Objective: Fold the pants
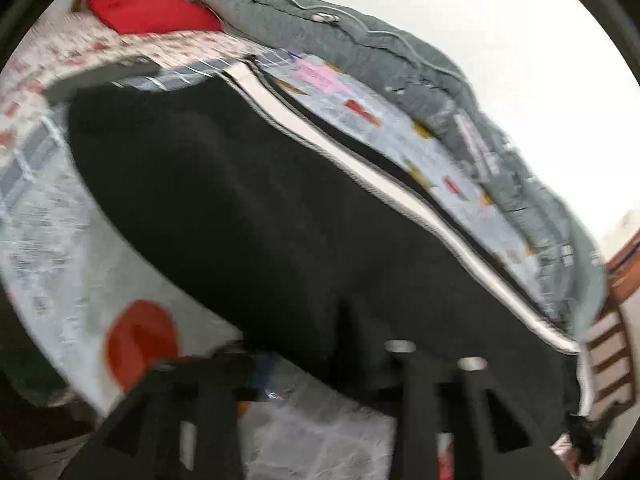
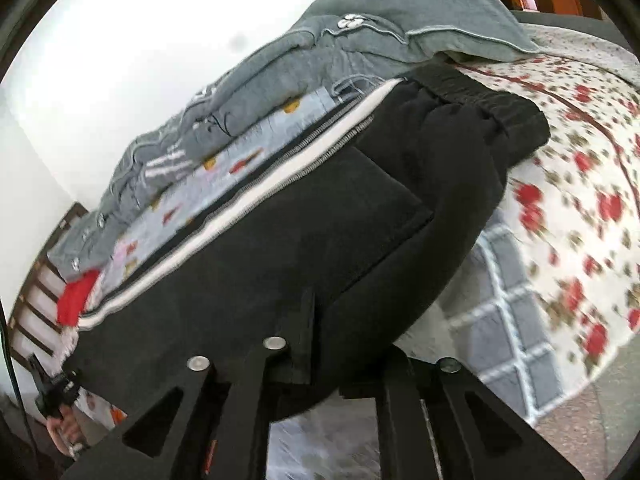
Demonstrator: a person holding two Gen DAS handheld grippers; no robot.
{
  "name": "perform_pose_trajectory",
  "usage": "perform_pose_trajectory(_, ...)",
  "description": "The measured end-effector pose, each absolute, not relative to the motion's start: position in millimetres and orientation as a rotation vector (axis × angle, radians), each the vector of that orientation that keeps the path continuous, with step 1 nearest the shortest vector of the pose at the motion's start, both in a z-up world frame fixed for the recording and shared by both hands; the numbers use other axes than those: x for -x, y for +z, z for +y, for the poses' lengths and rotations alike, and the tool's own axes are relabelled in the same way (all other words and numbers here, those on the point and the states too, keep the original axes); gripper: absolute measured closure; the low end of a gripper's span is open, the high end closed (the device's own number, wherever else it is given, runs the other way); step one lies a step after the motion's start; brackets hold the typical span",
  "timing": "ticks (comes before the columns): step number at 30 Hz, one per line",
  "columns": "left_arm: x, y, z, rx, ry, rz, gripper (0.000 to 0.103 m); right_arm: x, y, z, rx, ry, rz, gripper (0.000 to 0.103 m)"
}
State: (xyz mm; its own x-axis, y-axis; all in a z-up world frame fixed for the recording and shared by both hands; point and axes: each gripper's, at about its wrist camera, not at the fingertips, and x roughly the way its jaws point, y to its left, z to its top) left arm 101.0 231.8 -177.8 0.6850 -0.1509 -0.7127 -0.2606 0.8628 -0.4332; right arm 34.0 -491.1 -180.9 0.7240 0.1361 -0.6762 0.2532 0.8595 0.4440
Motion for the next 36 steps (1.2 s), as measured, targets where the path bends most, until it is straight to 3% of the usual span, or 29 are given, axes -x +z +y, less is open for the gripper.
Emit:
perform_pose_trajectory(1,-97,-175,231,0.510,0.096,0.818,0.041,-29,-183,-498,-0.556,-0.090,0.772,0.078)
perform_pose_trajectory(2,-92,-172,230,0.481,0.130,0.810,0.039,-27,-183,-503,-0.567,-0.108,0.764,0.068)
perform_pose_trajectory(8,-67,-164,239,0.499,0.144,0.787,0.038,-28,-187,-562,-0.731,-0.200,0.669,0.054)
perform_pose_trajectory(12,-53,-156,239,0.518,0.162,0.730,0.038,-61,-203,-585,-0.842,-0.160,0.686,0.057)
perform_pose_trajectory(13,-52,-154,236,0.525,0.160,0.704,0.038,-70,-202,-586,-0.834,-0.177,0.696,0.068)
perform_pose_trajectory(14,-48,-150,234,0.534,0.149,0.662,0.038,-72,-197,-583,-0.801,-0.191,0.689,0.087)
perform_pose_trajectory(17,-42,-138,225,0.492,0.132,0.584,0.038,-58,-166,-578,-0.670,-0.165,0.519,0.091)
perform_pose_trajectory(19,-45,-132,220,0.453,0.123,0.577,0.038,-56,-169,-581,-0.651,-0.254,0.520,0.090)
perform_pose_trajectory(23,-68,-126,218,0.392,0.135,0.613,0.038,-71,-187,-585,-0.584,-0.292,0.711,0.081)
perform_pose_trajectory(26,-91,-124,220,0.372,0.138,0.647,0.038,-56,-166,-575,-0.466,-0.360,0.705,0.067)
perform_pose_trajectory(36,-175,-127,257,0.369,0.174,0.724,0.039,-56,-110,-516,-0.313,-0.379,0.661,0.057)
